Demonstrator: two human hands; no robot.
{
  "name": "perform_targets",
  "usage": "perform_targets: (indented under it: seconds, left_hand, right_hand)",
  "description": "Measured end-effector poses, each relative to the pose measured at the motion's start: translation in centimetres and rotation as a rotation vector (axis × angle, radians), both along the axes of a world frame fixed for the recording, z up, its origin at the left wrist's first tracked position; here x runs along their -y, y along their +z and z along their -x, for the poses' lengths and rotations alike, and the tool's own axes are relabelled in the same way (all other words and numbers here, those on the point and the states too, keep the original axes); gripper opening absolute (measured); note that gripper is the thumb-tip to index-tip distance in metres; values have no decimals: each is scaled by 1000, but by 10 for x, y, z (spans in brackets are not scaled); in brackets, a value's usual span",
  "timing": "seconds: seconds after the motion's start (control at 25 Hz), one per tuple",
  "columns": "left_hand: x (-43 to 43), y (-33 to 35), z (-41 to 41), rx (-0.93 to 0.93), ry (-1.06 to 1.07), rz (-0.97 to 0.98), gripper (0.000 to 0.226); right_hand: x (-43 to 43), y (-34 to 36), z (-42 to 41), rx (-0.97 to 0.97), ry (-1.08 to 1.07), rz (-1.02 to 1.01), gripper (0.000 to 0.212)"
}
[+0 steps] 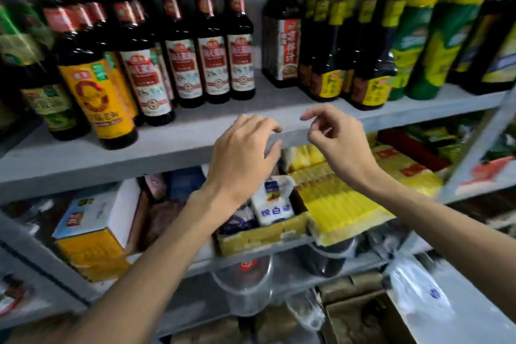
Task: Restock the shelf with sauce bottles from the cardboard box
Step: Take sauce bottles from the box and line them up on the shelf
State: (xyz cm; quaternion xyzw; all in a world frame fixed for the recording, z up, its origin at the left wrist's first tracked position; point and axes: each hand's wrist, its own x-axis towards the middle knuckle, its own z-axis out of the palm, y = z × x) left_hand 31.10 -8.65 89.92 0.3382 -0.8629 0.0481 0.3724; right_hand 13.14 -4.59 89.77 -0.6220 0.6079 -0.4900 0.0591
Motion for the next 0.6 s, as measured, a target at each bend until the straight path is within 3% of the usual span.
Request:
perform_targets:
  seconds: [0.12,0.28,0.4,0.52,0.6]
  left_hand:
    - [-47,-23,86,-2,-98,-94,18]
    - [-92,-91,191,340,-160,-692,27]
    - [-107,-157,251,548,-238,-999,33]
    - [-110,-230,296,586,-220,-1207,41]
    - [-107,-287,316,506,-146,-1329,51]
  right_hand:
    - [-67,-39,86,15,-79,-87,26]
    - [-137,-110,198,53,-104,-434,24]
    - [-179,-175,260,79,-149,-697,22]
    - [-200,-251,305,154,-181,-925,24]
    - [-209,-303,321,180,-189,-1063,23]
